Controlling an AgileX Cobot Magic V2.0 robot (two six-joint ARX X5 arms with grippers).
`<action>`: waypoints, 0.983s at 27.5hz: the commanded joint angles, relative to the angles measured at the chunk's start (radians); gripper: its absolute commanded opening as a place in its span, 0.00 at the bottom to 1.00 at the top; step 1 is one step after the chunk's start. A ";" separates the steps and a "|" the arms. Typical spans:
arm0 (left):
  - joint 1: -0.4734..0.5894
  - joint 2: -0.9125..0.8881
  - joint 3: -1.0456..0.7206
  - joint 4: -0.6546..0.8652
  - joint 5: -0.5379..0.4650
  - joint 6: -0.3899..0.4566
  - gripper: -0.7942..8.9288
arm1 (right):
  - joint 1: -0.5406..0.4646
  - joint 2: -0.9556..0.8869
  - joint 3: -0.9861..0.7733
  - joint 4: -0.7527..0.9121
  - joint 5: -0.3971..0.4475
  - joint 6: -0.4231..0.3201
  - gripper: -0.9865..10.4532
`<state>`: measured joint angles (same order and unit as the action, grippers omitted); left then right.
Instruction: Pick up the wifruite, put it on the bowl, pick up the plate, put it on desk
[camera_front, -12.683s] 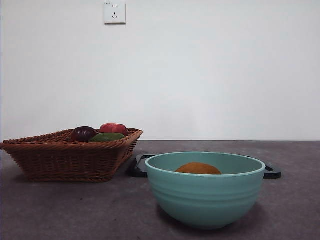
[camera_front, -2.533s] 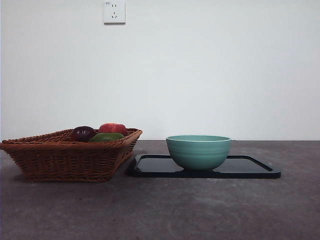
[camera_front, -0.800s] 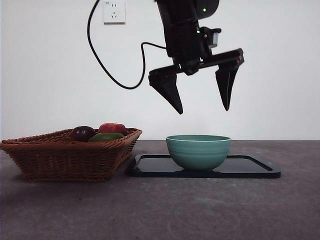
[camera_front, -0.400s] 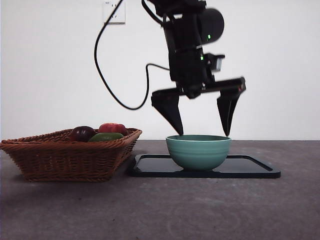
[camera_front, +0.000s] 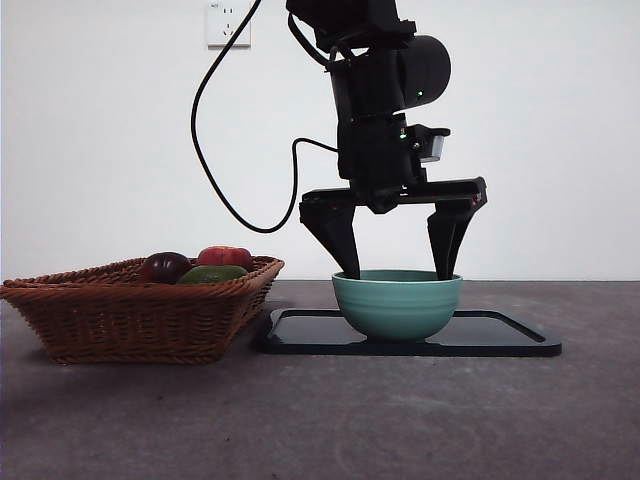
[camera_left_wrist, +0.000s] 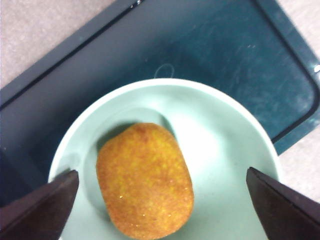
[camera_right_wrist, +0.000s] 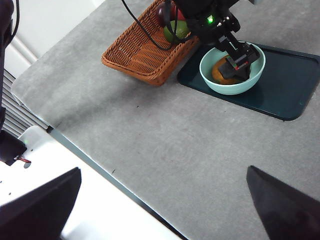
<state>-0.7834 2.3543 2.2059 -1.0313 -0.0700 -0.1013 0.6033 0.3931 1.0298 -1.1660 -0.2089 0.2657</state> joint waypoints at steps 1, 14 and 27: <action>-0.007 0.047 0.032 -0.007 -0.002 0.013 0.65 | 0.008 0.001 0.020 0.005 0.000 -0.003 0.59; -0.009 0.051 0.032 0.000 -0.002 0.014 0.62 | 0.008 0.001 0.020 0.005 0.000 0.011 0.59; -0.011 0.095 0.034 0.010 -0.007 0.019 0.34 | 0.008 0.001 0.020 -0.014 0.000 0.010 0.59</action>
<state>-0.7837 2.4199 2.2082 -1.0252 -0.0746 -0.0937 0.6033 0.3931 1.0298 -1.1851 -0.2089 0.2691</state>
